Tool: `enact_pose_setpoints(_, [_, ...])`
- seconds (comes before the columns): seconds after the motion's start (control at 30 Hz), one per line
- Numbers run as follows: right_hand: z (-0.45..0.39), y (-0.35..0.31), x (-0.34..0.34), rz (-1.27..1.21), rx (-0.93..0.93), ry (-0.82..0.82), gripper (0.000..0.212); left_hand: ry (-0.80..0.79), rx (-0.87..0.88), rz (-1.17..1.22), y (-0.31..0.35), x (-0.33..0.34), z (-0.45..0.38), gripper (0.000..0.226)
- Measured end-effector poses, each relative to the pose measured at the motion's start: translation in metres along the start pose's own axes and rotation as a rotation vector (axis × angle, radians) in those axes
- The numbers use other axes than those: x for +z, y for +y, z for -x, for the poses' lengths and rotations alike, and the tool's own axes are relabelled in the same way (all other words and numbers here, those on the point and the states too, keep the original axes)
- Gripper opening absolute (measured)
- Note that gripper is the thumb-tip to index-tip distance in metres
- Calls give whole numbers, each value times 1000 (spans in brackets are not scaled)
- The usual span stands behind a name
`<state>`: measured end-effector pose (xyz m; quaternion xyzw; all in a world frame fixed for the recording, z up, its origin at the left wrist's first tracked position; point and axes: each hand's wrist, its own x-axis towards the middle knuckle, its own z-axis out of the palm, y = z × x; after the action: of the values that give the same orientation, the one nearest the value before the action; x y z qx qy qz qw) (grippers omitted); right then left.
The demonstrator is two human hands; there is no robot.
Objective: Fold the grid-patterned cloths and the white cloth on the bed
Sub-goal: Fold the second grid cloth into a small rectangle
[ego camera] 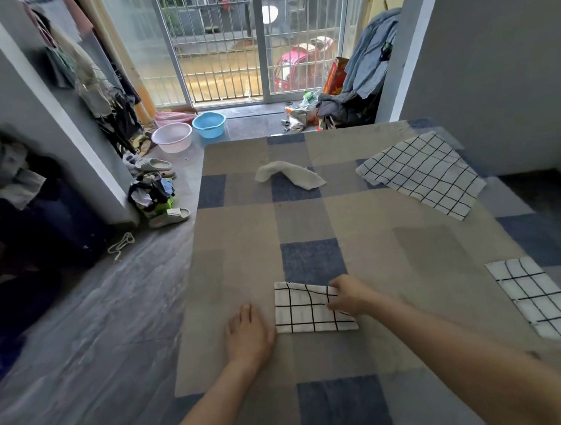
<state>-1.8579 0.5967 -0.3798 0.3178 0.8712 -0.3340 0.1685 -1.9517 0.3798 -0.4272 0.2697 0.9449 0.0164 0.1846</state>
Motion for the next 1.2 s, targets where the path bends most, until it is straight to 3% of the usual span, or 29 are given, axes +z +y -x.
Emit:
enact_pose_setpoints(0.13, [47, 3, 16, -324, -20, 150, 10, 15, 1, 117, -13, 0, 16, 55])
enact_pose_setpoints(0.23, [86, 6, 37, -686, 27, 118, 15, 0, 3, 444, -3, -3, 27, 48])
enact_pose_setpoints(0.33, [117, 4, 50, -947, 77, 126, 18, -197, -32, 1085, 20, -3, 41, 39])
enact_pose_setpoints(0.43, [145, 4, 57, -1054, 132, 201, 15, -442, -207, 1308, 43, 2, 61, 37])
enact_pose_setpoints(0.53, [171, 12, 60, -1047, 137, 176, 13, -664, -251, 1259, 58, 16, 84, 42])
enact_pose_setpoints(0.63, [188, 24, 55, -1074, 130, 129, 19, -735, -216, 1364, 71, 27, 99, 37])
enact_pose_setpoints(0.77, [198, 51, 46, -1093, 138, 142, 20, -558, -199, 1480, 97, 27, 103, 19])
enact_pose_setpoints(0.87, [196, 80, 41, -988, 235, 187, 12, -414, -126, 1365, 113, 27, 99, 16])
enact_pose_setpoints(1.07, [187, 152, 3, -735, 303, 166, 20, -352, 28, 1173, 185, 8, 85, 6])
enact_pose_setpoints(1.2, [168, 201, -28, -584, 276, 264, 26, -309, 119, 1094, 239, 6, 61, 6])
